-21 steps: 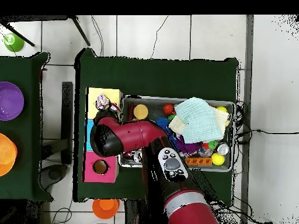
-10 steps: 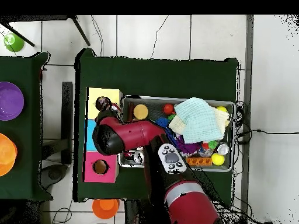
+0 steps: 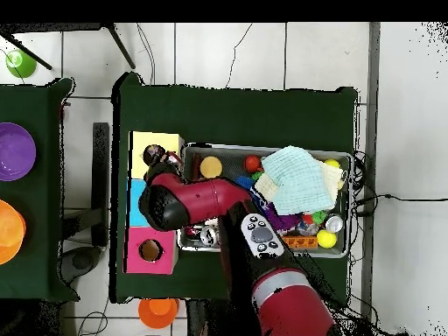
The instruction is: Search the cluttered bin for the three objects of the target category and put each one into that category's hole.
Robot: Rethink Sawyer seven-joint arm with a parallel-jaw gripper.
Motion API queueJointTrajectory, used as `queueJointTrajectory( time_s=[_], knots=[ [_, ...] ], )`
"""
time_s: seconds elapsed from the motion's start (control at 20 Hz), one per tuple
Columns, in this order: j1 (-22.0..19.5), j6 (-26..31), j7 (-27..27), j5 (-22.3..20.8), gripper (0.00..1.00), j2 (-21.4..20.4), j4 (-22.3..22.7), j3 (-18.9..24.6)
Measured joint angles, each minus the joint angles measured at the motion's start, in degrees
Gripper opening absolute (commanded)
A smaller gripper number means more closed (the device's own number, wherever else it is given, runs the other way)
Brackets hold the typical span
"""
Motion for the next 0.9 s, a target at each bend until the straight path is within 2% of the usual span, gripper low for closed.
queueJointTrajectory(
  time_s=[0.55, 0.9],
  knots=[
    [-7.56, 3.19, 0.0, 0.0, 0.0, -6.52, 4.44, 7.66],
    [-8.82, 8.61, 0.0, -0.02, 0.0, -9.81, 5.17, 8.12]
  ],
)
